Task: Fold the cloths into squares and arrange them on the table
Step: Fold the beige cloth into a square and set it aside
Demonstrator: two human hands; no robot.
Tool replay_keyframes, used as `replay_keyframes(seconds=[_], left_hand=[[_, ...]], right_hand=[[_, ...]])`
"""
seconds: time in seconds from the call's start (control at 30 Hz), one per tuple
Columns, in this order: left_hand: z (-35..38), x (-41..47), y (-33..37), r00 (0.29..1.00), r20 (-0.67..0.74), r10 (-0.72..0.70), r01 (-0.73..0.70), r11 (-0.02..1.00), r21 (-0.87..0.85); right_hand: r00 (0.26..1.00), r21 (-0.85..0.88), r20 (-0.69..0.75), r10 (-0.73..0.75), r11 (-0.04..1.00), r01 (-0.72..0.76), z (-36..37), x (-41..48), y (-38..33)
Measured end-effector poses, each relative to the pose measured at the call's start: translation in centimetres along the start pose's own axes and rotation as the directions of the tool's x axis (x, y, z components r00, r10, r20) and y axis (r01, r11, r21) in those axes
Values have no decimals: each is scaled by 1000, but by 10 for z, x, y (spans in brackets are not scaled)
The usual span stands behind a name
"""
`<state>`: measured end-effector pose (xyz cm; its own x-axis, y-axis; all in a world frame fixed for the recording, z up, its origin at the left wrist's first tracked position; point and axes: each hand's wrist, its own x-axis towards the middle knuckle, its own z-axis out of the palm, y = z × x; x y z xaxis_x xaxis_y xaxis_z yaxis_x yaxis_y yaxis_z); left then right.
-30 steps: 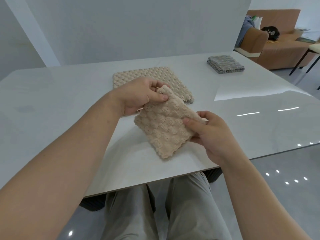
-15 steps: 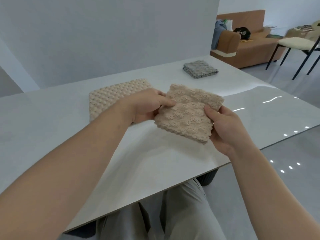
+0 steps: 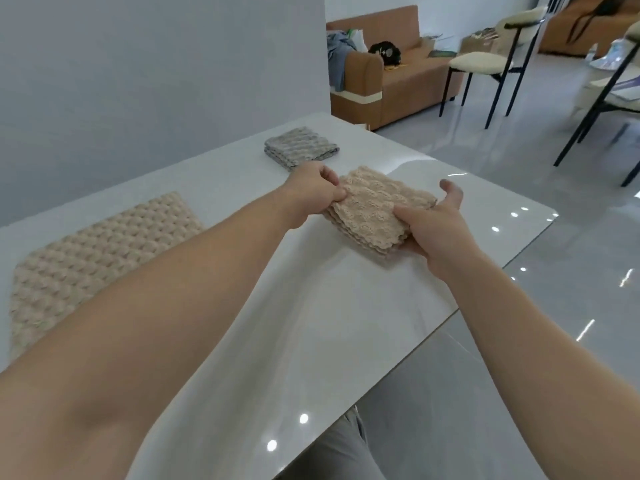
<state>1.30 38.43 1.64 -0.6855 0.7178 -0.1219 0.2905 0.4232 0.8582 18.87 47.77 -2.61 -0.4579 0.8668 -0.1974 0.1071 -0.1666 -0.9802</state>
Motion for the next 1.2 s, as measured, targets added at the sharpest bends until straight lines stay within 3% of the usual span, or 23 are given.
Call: replay_keyframes(seconds=[0.1, 0.47, 0.6, 0.77, 0.87, 1.0, 1.2], left_hand=[[22, 33, 1, 997, 4, 72, -73, 997, 20], [63, 89, -10, 976, 2, 219, -218, 966, 138], [67, 89, -15, 963, 30, 267, -268, 942, 201], [65, 79, -15, 932, -44, 359, -321, 877, 358], [51, 64, -13, 912, -93, 399, -335, 857, 392], [18, 20, -20, 857, -117, 501, -417, 811, 411], [-60, -65, -54, 786, -241, 569, -420, 778, 468]], right_hand=[[995, -252, 17, -96, 963, 97, -6, 21, -5], [995, -425, -15, -102, 901, 86, -14, 58, -7], [984, -625, -16, -178, 770, 129, -19, 64, -3], [997, -819, -17, -74, 573, 28, -20, 60, -5], [994, -851, -60, -95, 526, -1, -18, 48, -11], [969, -861, -8, -247, 494, 119, 1, 16, -19], [885, -791, 242, -398, 448, 417, 64, -45, -30]])
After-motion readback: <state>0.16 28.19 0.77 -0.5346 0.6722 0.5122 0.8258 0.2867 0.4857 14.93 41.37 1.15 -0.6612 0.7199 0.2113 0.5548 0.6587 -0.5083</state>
